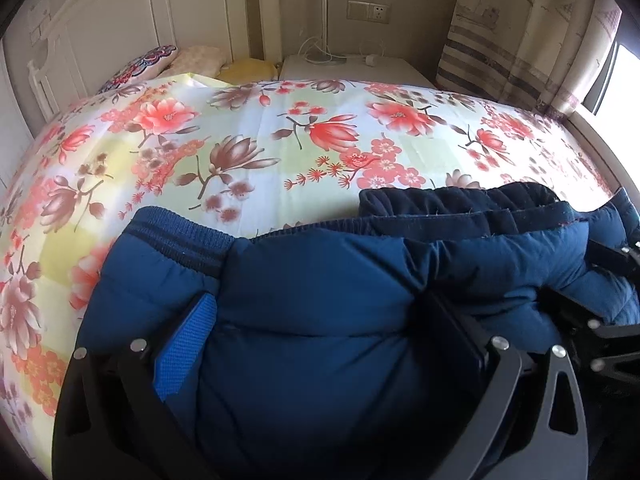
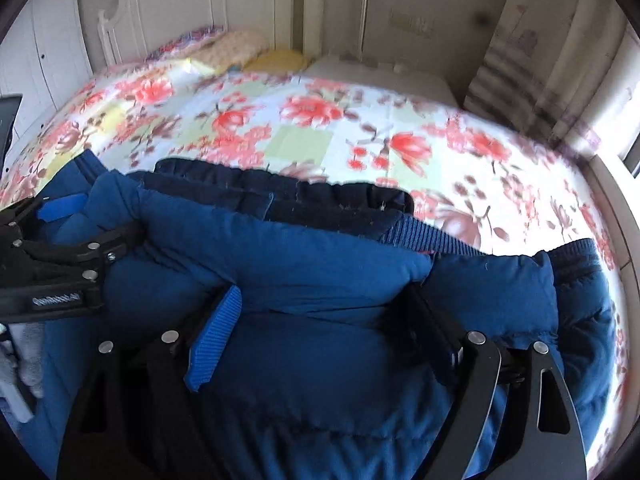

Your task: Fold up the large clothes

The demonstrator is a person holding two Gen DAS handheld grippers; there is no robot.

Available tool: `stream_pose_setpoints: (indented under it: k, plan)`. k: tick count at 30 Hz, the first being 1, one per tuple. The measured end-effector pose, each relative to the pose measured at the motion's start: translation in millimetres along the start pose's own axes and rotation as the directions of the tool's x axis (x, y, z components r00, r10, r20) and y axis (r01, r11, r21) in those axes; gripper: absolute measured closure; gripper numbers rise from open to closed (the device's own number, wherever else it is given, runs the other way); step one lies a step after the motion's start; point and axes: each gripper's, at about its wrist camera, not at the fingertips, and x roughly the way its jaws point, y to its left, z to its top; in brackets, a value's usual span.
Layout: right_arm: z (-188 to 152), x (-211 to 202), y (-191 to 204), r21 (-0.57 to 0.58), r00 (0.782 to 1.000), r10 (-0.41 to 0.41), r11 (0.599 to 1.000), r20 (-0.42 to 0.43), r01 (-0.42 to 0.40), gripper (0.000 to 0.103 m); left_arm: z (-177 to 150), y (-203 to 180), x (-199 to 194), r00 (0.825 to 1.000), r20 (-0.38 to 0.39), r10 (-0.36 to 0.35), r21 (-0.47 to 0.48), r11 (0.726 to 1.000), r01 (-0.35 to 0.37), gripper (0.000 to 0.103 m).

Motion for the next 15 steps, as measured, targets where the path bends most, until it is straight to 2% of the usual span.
stream_pose_setpoints:
  k: [1,2,4,5,6,8,9,12,15]
  plan:
    - [4.2,-3.9,-0.5,0.007,1.000,-0.011,1.000,-0.011,0.011,0.023,0.1,-0.3,0.1,1.000,0.000,0.002,0.002,1.000,-0.002,0.002]
    - [8.7,-12.6,0.4,0.008,0.999,-0.034,0.999,0.014,0.034,0.023,-0.1,-0.1,0.2,1.000,0.000,0.002,0.002,1.000,-0.002,0.002]
    - [15.1,-23.1,4.6,-0.035,0.990,-0.092,0.995,0.109,0.097,0.023,-0.3,0.0,0.1,1.000,0.002,-0.001,-0.001,1.000,0.001,0.002]
    - [15.4,-16.2,4.4,-0.051,0.986,-0.129,0.990,0.105,0.135,0.023,-0.2,0.3,0.2,1.000,0.002,-0.002,-0.003,1.000,0.002,0.002]
    - [12.9,0.3,1.1,-0.060,0.987,-0.144,0.987,0.063,0.148,0.023,-0.3,0.7,0.1,1.000,0.002,-0.006,-0.005,1.000,0.007,0.002]
    - [9.6,14.0,-11.8,-0.005,0.997,-0.068,0.998,0.030,0.068,0.022,-0.1,2.9,-0.2,1.000,0.002,-0.020,-0.016,1.000,0.020,0.002]
    - [10.9,12.8,-13.7,-0.003,0.998,-0.064,0.998,0.025,0.064,0.022,-1.0,3.1,-0.4,1.000,0.002,-0.020,-0.016,1.000,0.020,0.002]
    - [12.6,0.9,-16.9,-0.048,0.993,-0.110,0.993,0.044,0.112,0.027,-1.4,3.4,-0.3,1.000,0.001,-0.019,-0.014,1.000,0.019,0.002]
    - [3.2,-16.9,-61.2,0.094,0.989,-0.120,0.989,0.084,0.112,0.027,-1.2,3.6,-0.2,1.000,0.001,-0.025,-0.020,0.999,0.025,0.002]
